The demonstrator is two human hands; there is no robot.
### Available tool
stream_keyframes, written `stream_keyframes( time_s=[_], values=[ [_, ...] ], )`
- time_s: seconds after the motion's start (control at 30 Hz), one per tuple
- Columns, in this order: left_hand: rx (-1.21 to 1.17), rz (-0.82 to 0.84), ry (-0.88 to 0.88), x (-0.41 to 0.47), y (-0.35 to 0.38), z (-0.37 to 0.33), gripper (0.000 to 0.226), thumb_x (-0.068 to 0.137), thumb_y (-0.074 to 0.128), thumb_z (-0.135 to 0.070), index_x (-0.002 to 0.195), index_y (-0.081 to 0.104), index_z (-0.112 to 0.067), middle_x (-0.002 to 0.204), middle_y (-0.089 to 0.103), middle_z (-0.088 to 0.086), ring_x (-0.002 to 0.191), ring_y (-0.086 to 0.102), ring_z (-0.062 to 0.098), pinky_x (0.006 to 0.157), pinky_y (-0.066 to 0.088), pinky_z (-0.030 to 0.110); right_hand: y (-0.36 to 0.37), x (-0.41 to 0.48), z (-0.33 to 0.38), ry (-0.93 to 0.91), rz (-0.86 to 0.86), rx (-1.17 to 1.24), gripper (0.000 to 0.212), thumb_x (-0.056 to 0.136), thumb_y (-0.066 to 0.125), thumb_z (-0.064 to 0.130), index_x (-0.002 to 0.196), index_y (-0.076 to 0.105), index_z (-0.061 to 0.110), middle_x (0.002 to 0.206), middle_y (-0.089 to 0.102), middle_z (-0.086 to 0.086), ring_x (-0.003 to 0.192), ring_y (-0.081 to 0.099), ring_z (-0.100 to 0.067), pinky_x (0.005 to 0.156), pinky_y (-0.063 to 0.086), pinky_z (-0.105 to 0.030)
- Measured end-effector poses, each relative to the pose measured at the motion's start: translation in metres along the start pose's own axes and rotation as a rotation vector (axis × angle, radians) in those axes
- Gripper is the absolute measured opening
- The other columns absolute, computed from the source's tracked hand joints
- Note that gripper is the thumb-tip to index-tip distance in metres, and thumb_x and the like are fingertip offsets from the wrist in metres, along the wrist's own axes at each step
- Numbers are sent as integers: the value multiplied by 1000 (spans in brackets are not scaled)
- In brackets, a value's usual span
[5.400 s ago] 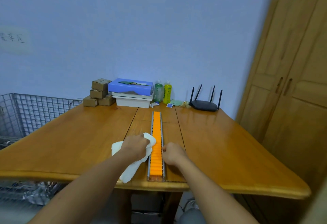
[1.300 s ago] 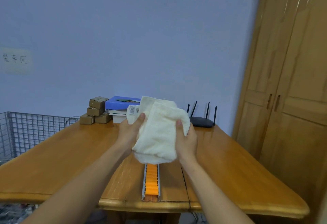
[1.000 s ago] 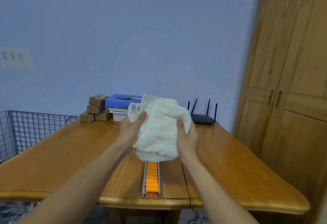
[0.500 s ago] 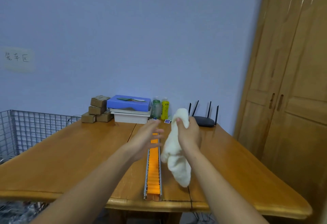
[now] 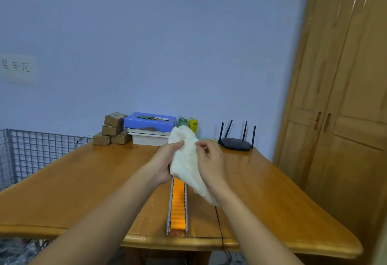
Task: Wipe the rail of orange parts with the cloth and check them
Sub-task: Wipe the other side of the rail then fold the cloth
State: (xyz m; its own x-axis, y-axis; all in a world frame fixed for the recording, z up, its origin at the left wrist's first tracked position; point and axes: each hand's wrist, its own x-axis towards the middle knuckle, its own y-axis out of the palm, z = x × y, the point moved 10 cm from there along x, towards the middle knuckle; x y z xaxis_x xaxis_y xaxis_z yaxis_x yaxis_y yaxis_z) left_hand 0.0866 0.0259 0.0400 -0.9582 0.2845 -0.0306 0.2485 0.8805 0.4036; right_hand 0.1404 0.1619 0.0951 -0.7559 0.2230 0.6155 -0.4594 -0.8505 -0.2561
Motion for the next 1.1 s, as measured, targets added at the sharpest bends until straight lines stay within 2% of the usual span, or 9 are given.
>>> stream_keyframes(
  time_s=[0.07, 0.13, 0.2, 0.3, 0.37, 0.47, 0.57, 0.8, 1.1],
  values=[
    [18, 2, 50, -3, -1, -7, 34, 101, 60, -34, 130, 62, -17, 113, 78, 11, 107, 74, 32, 91, 58, 49, -3, -5, -40, 248, -31, 52, 17, 98, 55, 45, 101, 60, 28, 106, 61, 9, 97, 61, -10, 82, 51, -32],
    [18, 27, 73, -5, 1, -13, 35, 102, 58, -34, 131, 62, -17, 116, 77, 12, 109, 74, 31, 96, 56, 50, 16, -18, -79, 527, 113, 201, 52, 86, 55, 75, 109, 59, 29, 107, 69, 2, 96, 69, -19, 87, 57, -43],
    [24, 62, 82, -7, 3, -17, 35, 103, 56, -33, 132, 62, -15, 119, 75, 13, 111, 73, 31, 98, 55, 50, 39, -30, -85, 633, 263, 471, 67, 81, 53, 83, 121, 62, 30, 110, 75, -1, 97, 74, -23, 91, 58, -48],
    [-15, 95, 60, -10, 6, -15, 35, 102, 58, -30, 132, 63, -12, 120, 75, 16, 110, 73, 34, 94, 54, 50, 50, -27, -65, 591, 336, 783, 57, 98, 47, 65, 133, 61, 22, 120, 73, -9, 109, 70, -29, 101, 51, -53],
    [-28, 97, 49, -9, 6, -13, 38, 100, 61, -31, 132, 63, -11, 121, 74, 17, 111, 72, 36, 97, 54, 53, 49, -23, -52, 560, 367, 884, 59, 98, 51, 61, 137, 59, 16, 127, 69, -15, 117, 66, -35, 107, 45, -59],
    [-36, 95, 64, -7, 2, -14, 41, 99, 62, -34, 134, 62, -12, 124, 72, 19, 115, 69, 40, 104, 49, 60, 41, -18, -47, 534, 337, 870, 59, 90, 72, 49, 134, 60, 13, 123, 71, -16, 112, 68, -38, 100, 50, -62],
    [-1, 68, 94, -8, -5, -21, 42, 98, 62, -41, 131, 63, -15, 123, 73, 16, 116, 69, 38, 105, 49, 61, 18, -6, -44, 435, 200, 829, 46, 86, 80, 27, 126, 64, 13, 114, 75, -11, 103, 72, -34, 89, 55, -63],
    [98, -54, 263, -8, -21, -28, 31, 103, 52, -44, 126, 62, -27, 119, 76, 4, 111, 72, 29, 100, 53, 61, -2, 5, -36, 271, 48, 627, 34, 92, 66, 51, 110, 67, 23, 101, 76, 2, 95, 73, -20, 87, 59, -55],
    [64, -31, 235, -12, -24, -25, 34, 105, 46, -47, 130, 59, -28, 121, 75, 2, 116, 70, 26, 102, 53, 55, -5, 5, -31, 202, 45, 549, 31, 92, 63, 52, 109, 67, 25, 101, 75, 6, 95, 72, -15, 88, 59, -51]
  ],
)
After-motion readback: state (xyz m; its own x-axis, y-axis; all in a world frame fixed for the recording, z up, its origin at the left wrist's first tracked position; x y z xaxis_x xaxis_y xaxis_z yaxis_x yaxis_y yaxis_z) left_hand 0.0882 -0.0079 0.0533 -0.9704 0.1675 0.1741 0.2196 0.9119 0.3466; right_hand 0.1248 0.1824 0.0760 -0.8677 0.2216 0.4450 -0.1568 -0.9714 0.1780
